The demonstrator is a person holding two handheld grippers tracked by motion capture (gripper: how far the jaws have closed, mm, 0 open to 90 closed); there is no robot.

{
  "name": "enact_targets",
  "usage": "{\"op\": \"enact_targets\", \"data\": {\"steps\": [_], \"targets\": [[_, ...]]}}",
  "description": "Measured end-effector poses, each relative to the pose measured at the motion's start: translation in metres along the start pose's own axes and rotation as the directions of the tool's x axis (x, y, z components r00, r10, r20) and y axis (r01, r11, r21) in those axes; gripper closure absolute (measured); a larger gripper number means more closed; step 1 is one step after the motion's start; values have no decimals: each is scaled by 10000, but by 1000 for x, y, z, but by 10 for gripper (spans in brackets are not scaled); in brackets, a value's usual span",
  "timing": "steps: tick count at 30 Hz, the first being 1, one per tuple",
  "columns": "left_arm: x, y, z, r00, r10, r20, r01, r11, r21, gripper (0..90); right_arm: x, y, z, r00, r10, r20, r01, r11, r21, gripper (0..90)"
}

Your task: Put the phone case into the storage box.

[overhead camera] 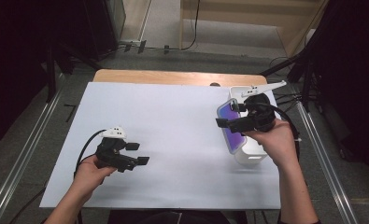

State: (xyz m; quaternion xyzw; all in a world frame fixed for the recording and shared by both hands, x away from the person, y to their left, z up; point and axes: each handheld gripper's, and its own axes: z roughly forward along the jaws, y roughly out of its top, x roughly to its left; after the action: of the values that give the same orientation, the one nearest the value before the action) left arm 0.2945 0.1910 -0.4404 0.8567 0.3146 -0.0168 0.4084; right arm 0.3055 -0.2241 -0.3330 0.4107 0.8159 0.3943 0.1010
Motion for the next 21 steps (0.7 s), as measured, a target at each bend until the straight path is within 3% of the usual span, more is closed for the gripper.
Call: {"op": "enact_targets", "data": {"steps": [8,10,13,21], "targets": [[0,-4,-6,9997,-249,-27,249,9996,-103,258,-10,2,-1,9991,201,372,-191,9995,-246,151],[1,-6,-6,9996,-273,-22,272,9996,-100,258,-12,2,0,9988,31,480,-12,9992,-407,152],[1,-7,-8,9995,-314,-60,313,9994,-111,258,-17,2,1,9982,282,525,-255,9983,-518,152],[2,-12,-12,9989,-439,-139,437,9990,-118,258,-33,2,0,9890,920,1161,-811,9921,-956,151]]}}
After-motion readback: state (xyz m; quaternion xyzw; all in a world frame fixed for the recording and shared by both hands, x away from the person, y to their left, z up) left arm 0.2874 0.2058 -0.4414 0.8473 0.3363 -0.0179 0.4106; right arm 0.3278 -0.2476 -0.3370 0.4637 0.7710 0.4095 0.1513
